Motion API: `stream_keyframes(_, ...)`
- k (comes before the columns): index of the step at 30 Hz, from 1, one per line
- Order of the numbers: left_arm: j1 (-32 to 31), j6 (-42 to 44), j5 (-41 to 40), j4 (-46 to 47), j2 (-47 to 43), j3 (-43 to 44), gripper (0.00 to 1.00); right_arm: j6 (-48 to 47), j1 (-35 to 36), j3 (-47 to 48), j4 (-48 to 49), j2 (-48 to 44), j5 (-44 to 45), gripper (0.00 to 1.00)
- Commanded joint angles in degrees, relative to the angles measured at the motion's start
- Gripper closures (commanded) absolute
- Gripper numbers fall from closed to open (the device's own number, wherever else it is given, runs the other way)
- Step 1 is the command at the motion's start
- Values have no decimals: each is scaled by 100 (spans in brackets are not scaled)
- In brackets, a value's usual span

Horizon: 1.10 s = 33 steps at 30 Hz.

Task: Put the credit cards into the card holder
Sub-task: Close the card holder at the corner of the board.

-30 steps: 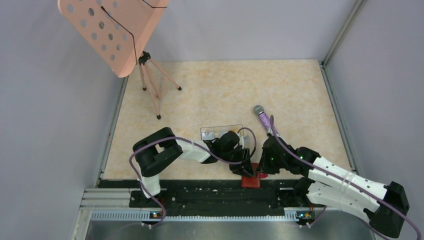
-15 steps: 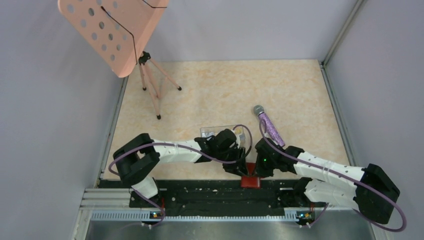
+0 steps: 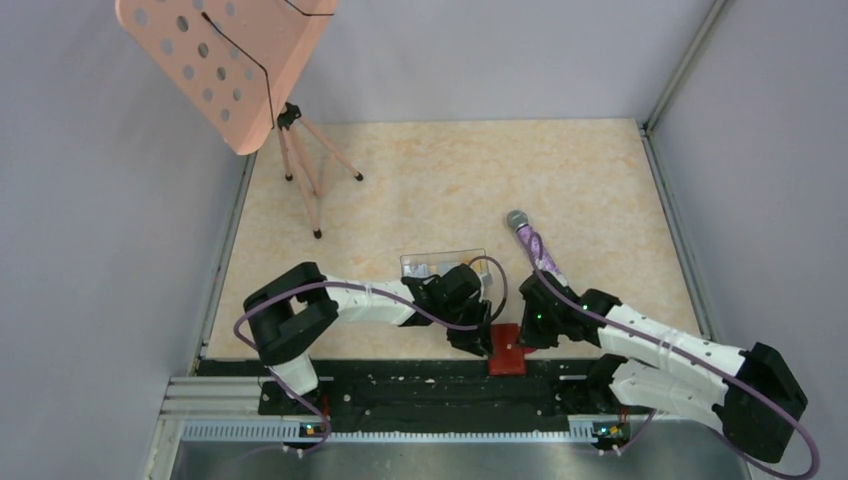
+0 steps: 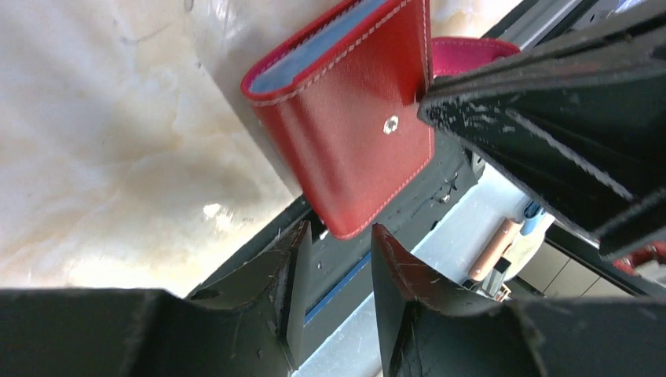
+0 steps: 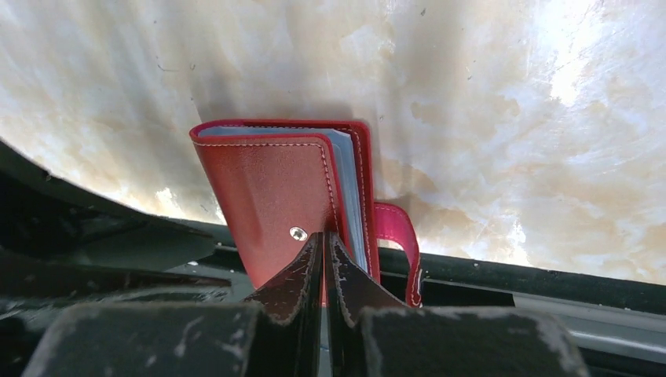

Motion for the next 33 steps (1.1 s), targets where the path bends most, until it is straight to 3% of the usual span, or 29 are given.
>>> stream_keyframes(1,-43,-77,-10,380,316,447,63,-297,-167,184,0,-258,-111,96)
stream_keyframes(8,-166,-363,-8,734,850,727,77,-369,-577,509,-339,-695,-489,94)
stream_keyframes(12,-228,-566,-220,546,1016,824,88,-452,-666,777,-1008,-720,-179,94)
stream_keyframes(17,-239,-434,-383,-79,1133,1091,93,-297,-820,797,-1705,-877,517,96)
stream_keyframes(20,-239,-362,-471,-252,1005,1132,90,-190,-1008,680,-1877,-971,714,98)
stream_keyframes(27,-239,-297,-532,-366,576,945,69,88,-1325,528,-1893,-1140,1174,98)
stream_keyframes(33,-215,-433,-492,-137,362,564,66,-8,-1428,288,-1485,-613,1039,98)
